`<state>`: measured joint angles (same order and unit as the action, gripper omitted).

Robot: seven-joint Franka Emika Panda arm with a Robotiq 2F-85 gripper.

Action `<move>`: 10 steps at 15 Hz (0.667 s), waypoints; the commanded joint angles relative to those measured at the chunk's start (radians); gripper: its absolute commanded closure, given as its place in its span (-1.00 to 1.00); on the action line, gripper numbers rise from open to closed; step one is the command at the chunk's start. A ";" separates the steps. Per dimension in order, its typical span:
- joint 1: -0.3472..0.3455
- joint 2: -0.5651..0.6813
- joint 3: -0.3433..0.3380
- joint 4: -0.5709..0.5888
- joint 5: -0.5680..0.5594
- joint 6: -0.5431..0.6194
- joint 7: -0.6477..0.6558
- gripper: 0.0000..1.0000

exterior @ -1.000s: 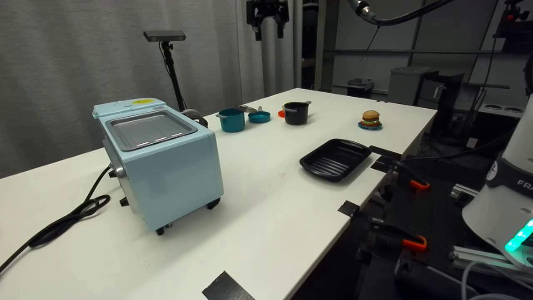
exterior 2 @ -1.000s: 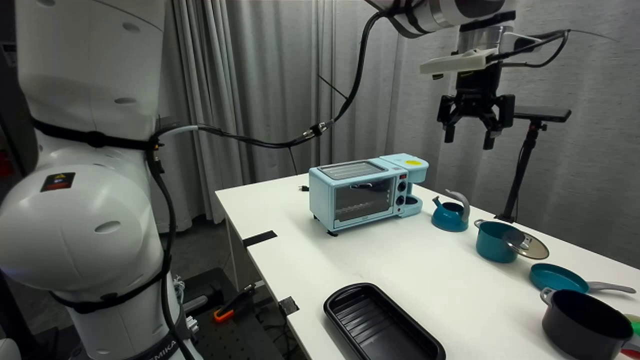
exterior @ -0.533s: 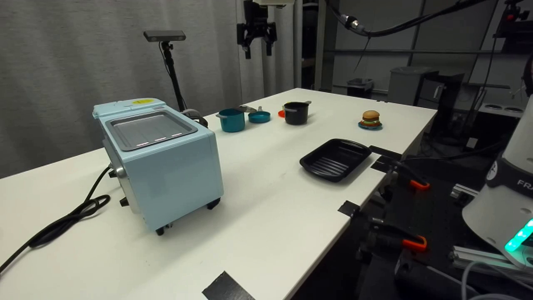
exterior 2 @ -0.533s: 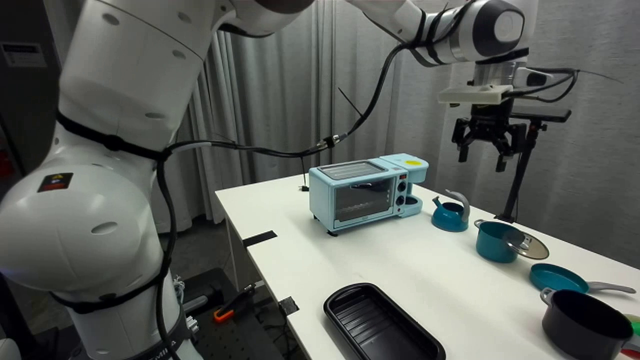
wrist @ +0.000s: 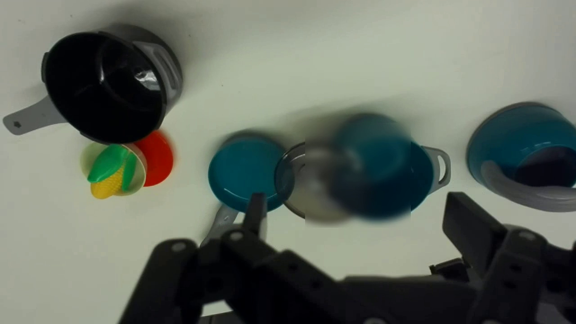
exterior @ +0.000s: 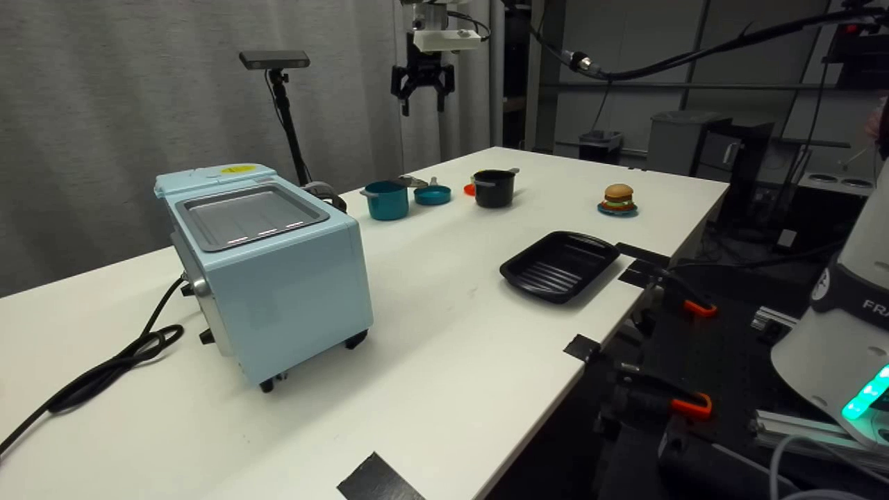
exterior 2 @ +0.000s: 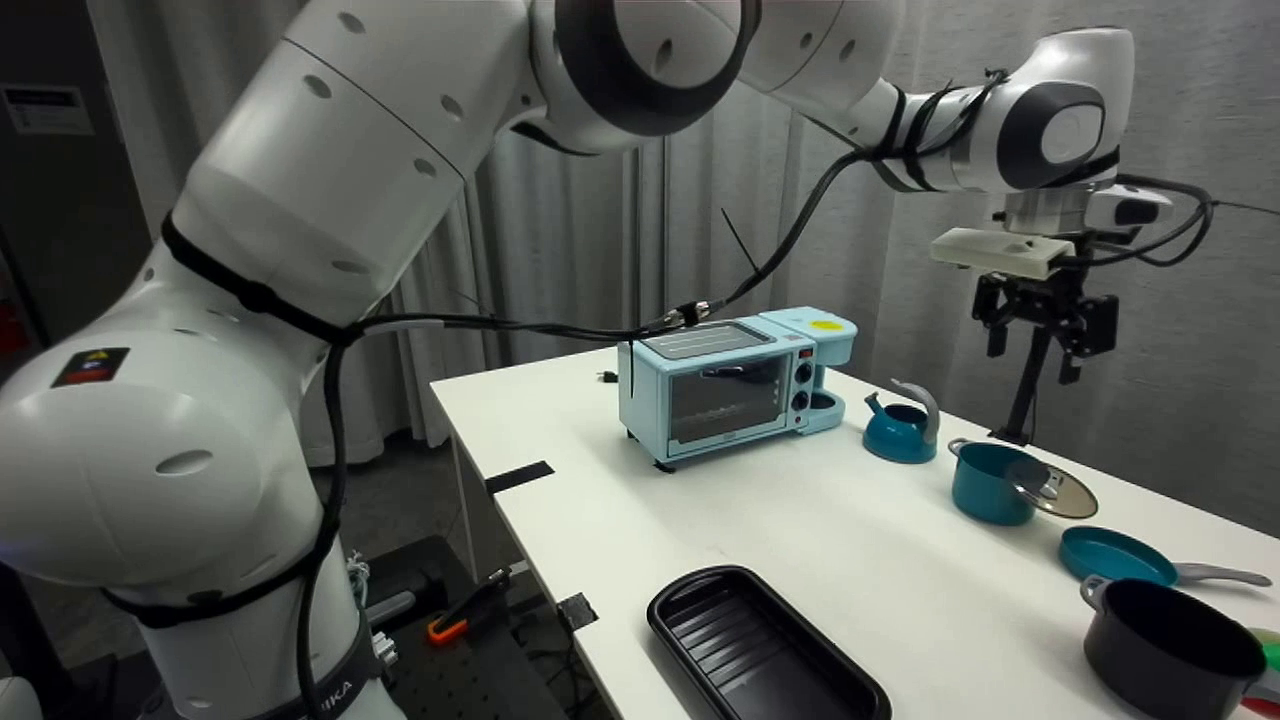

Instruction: Pick the lid on the blue pot and put it on the counter

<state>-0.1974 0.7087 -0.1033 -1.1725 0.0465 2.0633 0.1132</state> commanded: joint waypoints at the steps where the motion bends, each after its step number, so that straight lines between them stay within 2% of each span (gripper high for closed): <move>1: -0.022 0.103 -0.010 0.164 0.023 -0.001 0.056 -1.00; 2: -0.015 0.036 -0.001 0.056 0.000 0.004 0.026 -1.00; 8: -0.022 0.073 -0.001 0.108 0.000 0.004 0.049 -1.00; 10: -0.024 0.097 0.004 0.135 -0.013 0.013 0.004 -1.00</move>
<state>-0.2186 0.7820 -0.1044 -1.0643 0.0431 2.0676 0.1566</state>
